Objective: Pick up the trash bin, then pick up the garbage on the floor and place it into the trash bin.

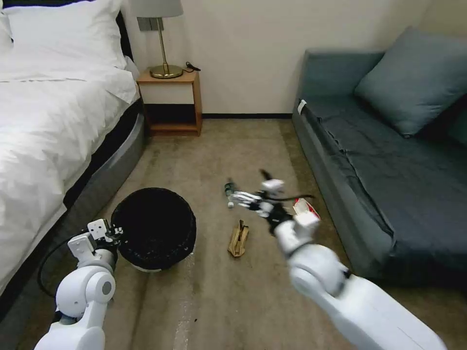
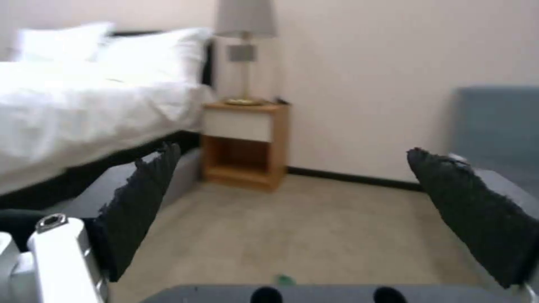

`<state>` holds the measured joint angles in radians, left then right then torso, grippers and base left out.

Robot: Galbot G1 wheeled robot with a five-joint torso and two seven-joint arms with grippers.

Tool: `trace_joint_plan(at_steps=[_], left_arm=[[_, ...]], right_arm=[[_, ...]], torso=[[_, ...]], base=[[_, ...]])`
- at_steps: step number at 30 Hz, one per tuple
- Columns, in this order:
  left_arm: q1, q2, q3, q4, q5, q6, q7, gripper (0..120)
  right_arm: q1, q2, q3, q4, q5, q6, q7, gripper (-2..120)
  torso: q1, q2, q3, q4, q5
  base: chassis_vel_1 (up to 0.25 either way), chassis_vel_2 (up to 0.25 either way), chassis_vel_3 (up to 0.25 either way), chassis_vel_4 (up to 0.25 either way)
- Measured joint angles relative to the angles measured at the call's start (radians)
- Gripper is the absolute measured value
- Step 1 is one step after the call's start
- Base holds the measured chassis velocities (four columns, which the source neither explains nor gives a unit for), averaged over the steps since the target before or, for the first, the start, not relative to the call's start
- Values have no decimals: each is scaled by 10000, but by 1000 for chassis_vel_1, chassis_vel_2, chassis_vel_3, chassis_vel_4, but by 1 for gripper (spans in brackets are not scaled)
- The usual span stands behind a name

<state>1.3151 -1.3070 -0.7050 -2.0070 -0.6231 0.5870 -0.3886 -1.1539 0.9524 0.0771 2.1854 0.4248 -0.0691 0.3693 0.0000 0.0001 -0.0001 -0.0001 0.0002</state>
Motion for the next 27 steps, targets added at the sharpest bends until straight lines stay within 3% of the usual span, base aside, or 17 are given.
trace_joint_plan(at_steps=[4,5,8,9,10,14,27], left_arm=[[-3,-26,2,-1,-2,0,0,4],[-1,-31,-6,-26,-3,0,1,4],[11,-25,-41,-61,-3,0,0,4],[24,-11,-97,-89,-5,0,-1,4],[24,-11,-97,-89,-5,0,-1,4],[84,23,-172,-147,-7,-2,-4,4],[210,0,-242,-269,-8,-55,-4,4]], right_arm=[[-958,157,442,321,-404,-2,197,100],[-1826,480,733,495,-1179,145,241,100],[-2320,854,857,543,-1864,212,327,100],[-2781,1392,978,559,-2621,302,455,100],[-2781,1392,978,559,-2621,302,455,100],[-3548,2738,1058,531,-4064,368,890,100],[-3676,3076,1156,187,-4330,676,627,100]], torso=[[0,0,0,-1,1],[0,0,0,0,-1],[0,0,0,0,-2],[0,0,0,1,-3],[0,0,0,1,-3],[0,0,0,1,-4],[0,0,1,2,-3]], base=[[0,0,0,0],[0,0,0,0],[0,0,0,0],[0,0,0,0],[0,0,0,0],[0,0,0,0],[0,0,0,0]])
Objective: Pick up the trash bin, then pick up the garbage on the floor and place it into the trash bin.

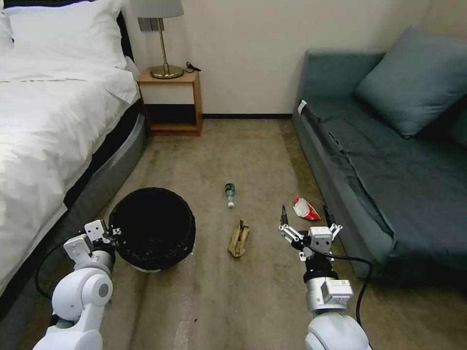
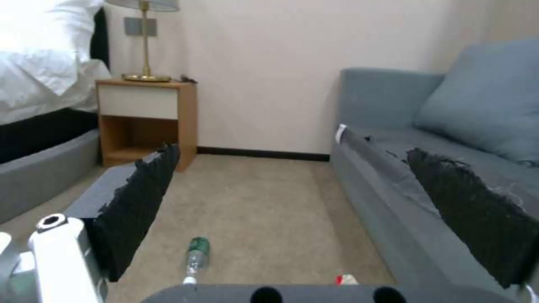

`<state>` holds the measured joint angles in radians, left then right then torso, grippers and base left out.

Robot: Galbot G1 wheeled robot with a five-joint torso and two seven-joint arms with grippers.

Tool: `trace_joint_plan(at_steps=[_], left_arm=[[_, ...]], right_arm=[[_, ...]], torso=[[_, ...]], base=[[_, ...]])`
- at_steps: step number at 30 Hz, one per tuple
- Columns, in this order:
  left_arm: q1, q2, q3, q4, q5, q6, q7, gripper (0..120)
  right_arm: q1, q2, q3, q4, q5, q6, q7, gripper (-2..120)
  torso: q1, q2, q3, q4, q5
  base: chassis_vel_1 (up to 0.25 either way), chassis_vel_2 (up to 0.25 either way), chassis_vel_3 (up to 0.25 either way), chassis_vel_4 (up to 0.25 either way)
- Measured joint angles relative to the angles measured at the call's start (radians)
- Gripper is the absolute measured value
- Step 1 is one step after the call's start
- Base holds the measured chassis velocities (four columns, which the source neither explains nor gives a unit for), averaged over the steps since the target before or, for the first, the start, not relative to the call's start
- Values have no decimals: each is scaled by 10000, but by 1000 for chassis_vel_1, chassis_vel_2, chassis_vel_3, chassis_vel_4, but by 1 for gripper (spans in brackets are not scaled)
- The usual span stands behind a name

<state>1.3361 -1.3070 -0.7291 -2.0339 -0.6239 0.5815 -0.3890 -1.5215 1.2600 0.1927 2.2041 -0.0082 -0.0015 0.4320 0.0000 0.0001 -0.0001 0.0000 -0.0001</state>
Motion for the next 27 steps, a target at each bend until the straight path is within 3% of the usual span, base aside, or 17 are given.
trace_joint_plan(at_steps=[8,18,27], left_arm=[[18,0,-25,-33,0,-3,0,4],[-26,-11,-31,-5,0,-18,1,4],[-88,-12,-3,120,4,-27,1,4]], right_arm=[[80,-51,-22,-152,98,123,-92,100],[283,-155,-103,-302,258,122,-111,100],[550,-261,-234,-494,505,-82,-138,100]], torso=[[-1,0,0,0,1],[0,-1,2,0,1],[0,-1,1,0,0]], base=[[-20,28,32,-21],[-163,154,156,-145],[-53,64,66,-69]])
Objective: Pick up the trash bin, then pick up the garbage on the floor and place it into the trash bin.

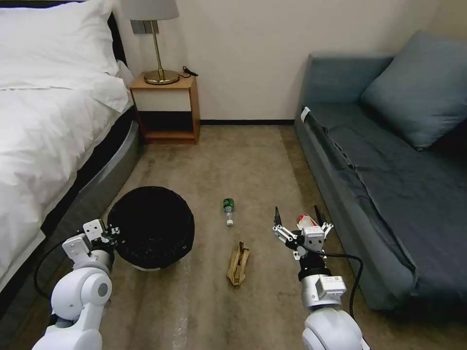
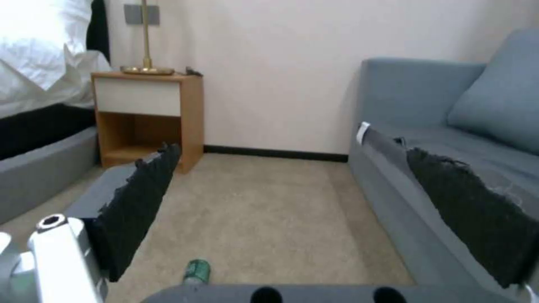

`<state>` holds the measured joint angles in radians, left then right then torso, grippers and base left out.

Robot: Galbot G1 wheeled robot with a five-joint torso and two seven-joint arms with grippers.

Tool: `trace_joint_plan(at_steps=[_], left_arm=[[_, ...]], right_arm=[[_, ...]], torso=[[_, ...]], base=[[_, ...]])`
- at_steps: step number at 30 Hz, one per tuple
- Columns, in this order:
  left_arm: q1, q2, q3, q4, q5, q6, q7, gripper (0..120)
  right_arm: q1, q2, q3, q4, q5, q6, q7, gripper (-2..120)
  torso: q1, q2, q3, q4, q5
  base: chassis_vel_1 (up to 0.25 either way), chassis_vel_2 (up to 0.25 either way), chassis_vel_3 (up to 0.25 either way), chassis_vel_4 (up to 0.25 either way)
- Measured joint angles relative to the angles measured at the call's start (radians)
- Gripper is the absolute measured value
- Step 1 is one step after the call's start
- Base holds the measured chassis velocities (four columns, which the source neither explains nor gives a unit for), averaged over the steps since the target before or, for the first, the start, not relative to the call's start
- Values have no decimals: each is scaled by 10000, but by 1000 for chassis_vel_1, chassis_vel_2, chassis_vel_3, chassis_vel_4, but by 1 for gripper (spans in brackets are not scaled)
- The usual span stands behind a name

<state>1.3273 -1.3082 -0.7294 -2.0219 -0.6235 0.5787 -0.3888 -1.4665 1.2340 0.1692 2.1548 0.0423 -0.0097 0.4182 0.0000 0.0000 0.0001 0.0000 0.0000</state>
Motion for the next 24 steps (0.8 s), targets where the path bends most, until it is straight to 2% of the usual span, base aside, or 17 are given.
trace_joint_plan(at_steps=[8,16,20,22,23,24], left_arm=[[-27,28,-9,36,1,-5,0,4],[-21,35,-15,41,-2,-16,0,4],[-10,35,-21,36,-4,-20,1,4],[19,38,-28,20,-4,-20,1,4],[19,38,-28,20,-4,-20,1,4],[37,39,-35,10,-2,-20,1,4]], right_arm=[[200,-22,-63,-225,65,5,-75,100],[281,-73,-136,-308,143,-10,-82,100],[565,-243,-327,-414,783,-301,-6,100],[992,-509,-601,-560,1960,-1022,387,100],[992,-509,-601,-560,1960,-1022,387,100],[1151,-643,-713,-626,2591,-1325,553,100]], torso=[[-1,0,-1,0,0],[1,0,0,-2,-1],[1,0,1,-2,0],[1,0,0,-1,0],[1,0,0,-1,0],[0,0,0,0,0]], base=[[-14,24,18,-13],[-144,126,143,-135],[-111,108,123,-107],[-21,53,15,-56],[-21,53,-14,-33],[0,0,0,0]])
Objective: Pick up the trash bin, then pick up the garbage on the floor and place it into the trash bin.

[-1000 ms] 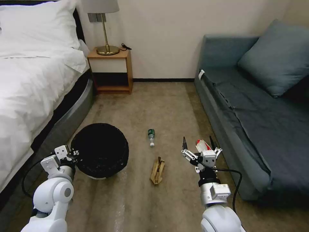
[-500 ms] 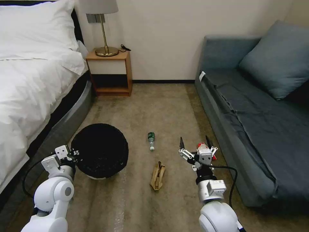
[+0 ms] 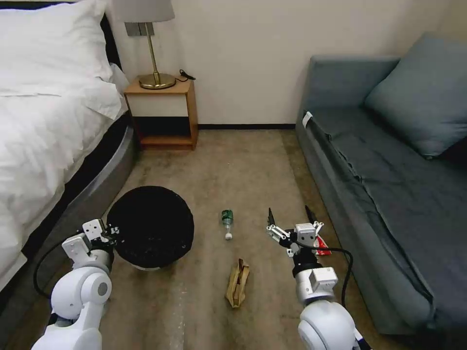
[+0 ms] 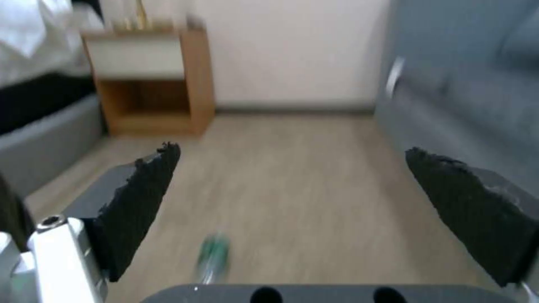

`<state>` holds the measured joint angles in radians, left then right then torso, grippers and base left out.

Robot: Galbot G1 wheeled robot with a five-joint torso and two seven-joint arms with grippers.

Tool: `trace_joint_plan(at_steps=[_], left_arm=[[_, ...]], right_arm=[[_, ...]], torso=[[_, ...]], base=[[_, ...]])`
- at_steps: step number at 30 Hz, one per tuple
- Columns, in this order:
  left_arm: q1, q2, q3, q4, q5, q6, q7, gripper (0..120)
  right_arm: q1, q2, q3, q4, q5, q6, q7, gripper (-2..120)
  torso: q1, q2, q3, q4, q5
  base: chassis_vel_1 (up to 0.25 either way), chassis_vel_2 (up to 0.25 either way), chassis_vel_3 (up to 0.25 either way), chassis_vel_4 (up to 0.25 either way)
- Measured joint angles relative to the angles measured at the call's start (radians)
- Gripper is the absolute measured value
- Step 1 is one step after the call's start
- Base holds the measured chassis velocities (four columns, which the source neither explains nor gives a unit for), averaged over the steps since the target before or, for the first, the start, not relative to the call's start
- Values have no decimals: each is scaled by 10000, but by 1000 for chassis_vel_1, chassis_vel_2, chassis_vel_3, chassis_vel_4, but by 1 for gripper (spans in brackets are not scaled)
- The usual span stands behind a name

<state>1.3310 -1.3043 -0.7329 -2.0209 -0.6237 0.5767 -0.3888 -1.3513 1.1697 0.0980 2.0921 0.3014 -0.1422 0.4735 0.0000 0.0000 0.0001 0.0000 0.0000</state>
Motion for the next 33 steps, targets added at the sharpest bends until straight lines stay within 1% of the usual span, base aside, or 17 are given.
trace_joint_plan(at_steps=[1,2,3,5,6,7,8,10,11,13,15,17,18,22,23,27,33], left_arm=[[30,0,-6,-4,4,0,0,4],[50,-8,-6,-4,15,0,0,4],[50,-8,-6,-4,15,0,0,4],[84,-32,-13,-4,50,-8,0,4],[103,-53,-20,-5,67,-10,0,4],[115,-70,-25,-6,77,-12,0,4],[115,-70,-25,-6,77,-12,0,4],[131,-113,-52,-6,120,-30,0,4],[145,-130,-67,-12,132,-41,0,4],[160,-139,-76,-27,134,-42,0,4],[189,-143,-110,-47,137,-47,1,4],[214,-137,-146,-55,141,-56,1,4],[214,-137,-146,-55,141,-56,1,4],[232,-119,-183,-62,140,-74,0,4],[232,-119,-183,-62,140,-74,0,4],[234,-80,-188,-67,138,-75,-2,4],[228,-49,-205,-67,136,-75,-7,4]], right_arm=[[423,-285,-267,-164,1409,-711,435,100],[735,-441,-459,-292,2241,-1165,731,100],[735,-441,-459,-292,2241,-1165,731,100],[1366,-675,-908,-615,4009,-1935,1382,100],[1816,-733,-1240,-880,5290,-2375,1928,100],[2051,-736,-1457,-1056,5996,-2592,2219,100],[2051,-736,-1457,-1056,5996,-2592,2219,100],[2594,-611,-2040,-1645,7482,-3059,2899,100],[2777,-472,-2336,-1958,7810,-3142,3094,100],[2889,-351,-2535,-2195,7956,-3168,3184,100],[3090,-68,-2940,-2830,8102,-3177,3323,100],[3182,135,-3247,-3445,8001,-3142,3309,100],[3182,135,-3247,-3445,8001,-3142,3309,100],[3199,348,-3702,-4642,7435,-2971,2984,100],[3199,348,-3702,-4642,7435,-2971,2984,100],[3345,824,-4021,-5931,7067,-2677,2669,100],[3559,1244,-4211,-6758,6764,-2431,2439,99]], torso=[[0,0,-1,0,0],[0,0,-1,0,-1],[0,0,-1,0,-1],[0,0,-1,0,0],[0,0,-1,1,0],[0,-1,-1,1,0],[0,-1,-1,1,0],[0,0,0,3,-1],[0,0,0,2,0],[0,0,0,1,0],[0,0,0,2,0],[0,0,-1,2,0],[0,0,-1,2,0],[0,0,-1,0,0],[0,0,-1,0,0],[0,-1,-1,0,0],[0,-1,0,0,0]], base=[[0,0,0,0],[0,0,0,0],[0,0,0,0],[0,0,0,0],[0,0,0,0],[0,0,0,0],[0,0,0,0],[0,0,0,0],[0,0,0,0],[0,0,0,0],[0,0,0,0],[0,0,0,0],[0,0,0,0],[0,0,0,0],[0,0,0,0],[0,0,0,0],[0,0,0,0]])
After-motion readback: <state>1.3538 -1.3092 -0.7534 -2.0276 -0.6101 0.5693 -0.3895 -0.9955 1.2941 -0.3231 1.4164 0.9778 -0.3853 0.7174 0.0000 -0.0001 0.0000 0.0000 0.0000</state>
